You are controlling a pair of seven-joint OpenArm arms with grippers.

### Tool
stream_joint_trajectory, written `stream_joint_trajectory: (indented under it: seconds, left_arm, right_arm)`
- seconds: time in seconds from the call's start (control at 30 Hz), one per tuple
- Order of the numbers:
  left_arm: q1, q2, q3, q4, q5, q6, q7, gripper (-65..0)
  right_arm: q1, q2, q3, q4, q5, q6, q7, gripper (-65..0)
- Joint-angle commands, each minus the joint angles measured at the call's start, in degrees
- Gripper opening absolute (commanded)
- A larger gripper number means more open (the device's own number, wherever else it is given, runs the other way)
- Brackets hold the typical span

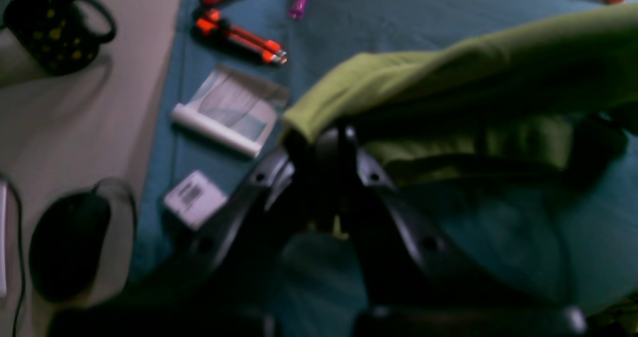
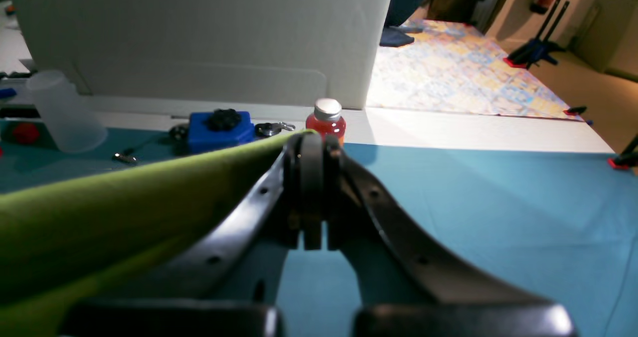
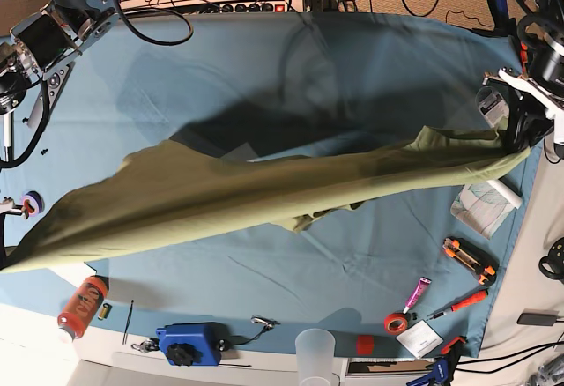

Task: Layout the t-shirt on the table in an organized manner, then fold the t-shirt properly
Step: 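Lift the shirt high with both grippers, stretching it between them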

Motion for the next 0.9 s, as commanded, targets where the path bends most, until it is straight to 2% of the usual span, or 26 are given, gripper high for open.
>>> stream_joint_trajectory:
  seconds: [0.0, 0.1, 0.2, 0.37, 0.57, 0.73, 0.87]
  left_arm:
    - [-0.24, -0.63, -0.26, 0.79, -1.40, -0.02, -2.23, -65.0]
    - [-0.59, -0.61, -0.28, 0.79, -1.66, 0.20, -2.56, -65.0]
    - [-0.59, -0.61, -0.33, 0.79, -1.66, 0.66, -2.97, -65.0]
    - [-0.61, -1.51, -0.33, 0.79, -1.64, 0.59, -8.55, -65.0]
    - [-0.57, -6.69, -0.33, 0.79, -1.42, 0.00, -8.92, -65.0]
    - [-0.74, -7.15, -0.33, 0.79, 0.96, 0.68, -10.69, -65.0]
    - [-3.23, -7.50, -0.31, 0.79, 1.62, 0.59, -12.50, -65.0]
  right_arm:
    - [1.25, 1.42, 0.22, 0.24, 0.09, -0.61, 1.53, -65.0]
    - [1.27, 1.42, 0.22, -3.26, 0.79, -0.68, 1.51, -65.0]
    - [1.27, 1.42, 0.28, -6.16, 4.57, -0.46, 2.10, -65.0]
    - [3.72, 1.46, 0.37, -6.12, 10.71, 4.38, 1.99, -65.0]
    - [8.00, 1.42, 0.33, -6.12, 13.31, 4.38, 0.87, -65.0]
    - [10.60, 1.51, 0.33, -6.12, 17.09, 4.38, -0.35, -65.0]
    - [13.68, 2.12, 0.22, -6.14, 17.25, 4.38, -0.70, -65.0]
